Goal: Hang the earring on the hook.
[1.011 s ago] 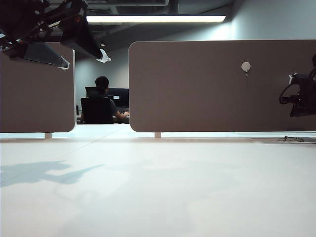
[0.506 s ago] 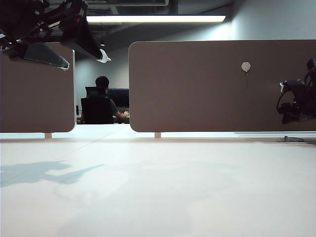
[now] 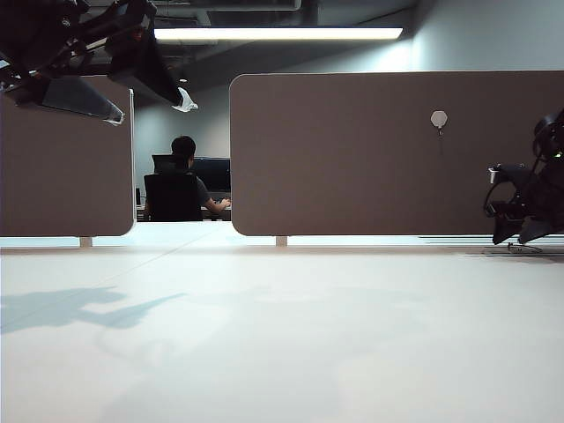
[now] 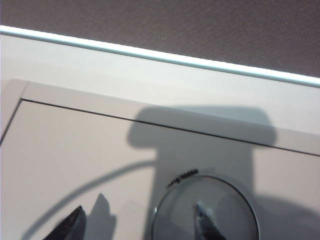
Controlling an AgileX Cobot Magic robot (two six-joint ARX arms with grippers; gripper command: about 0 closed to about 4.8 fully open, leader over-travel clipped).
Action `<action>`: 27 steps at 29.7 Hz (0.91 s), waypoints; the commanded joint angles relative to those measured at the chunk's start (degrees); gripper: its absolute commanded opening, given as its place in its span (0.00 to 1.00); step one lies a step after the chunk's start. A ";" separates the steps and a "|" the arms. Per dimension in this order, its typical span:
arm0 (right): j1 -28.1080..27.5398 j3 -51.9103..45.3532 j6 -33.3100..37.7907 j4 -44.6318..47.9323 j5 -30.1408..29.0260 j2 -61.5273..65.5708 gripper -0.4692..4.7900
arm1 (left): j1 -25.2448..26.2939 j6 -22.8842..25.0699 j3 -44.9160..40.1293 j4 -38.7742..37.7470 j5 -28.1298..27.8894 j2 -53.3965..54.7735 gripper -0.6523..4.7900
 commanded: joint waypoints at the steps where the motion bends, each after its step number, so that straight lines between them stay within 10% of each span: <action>1: 0.72 0.22 0.22 1.99 1.86 0.57 0.61 | 0.00 0.24 0.35 0.70 -0.17 -0.07 1.00; 27: 1.03 0.66 3.26 -0.33 1.14 1.60 0.61 | 0.00 0.24 0.35 0.70 -0.17 -0.07 1.00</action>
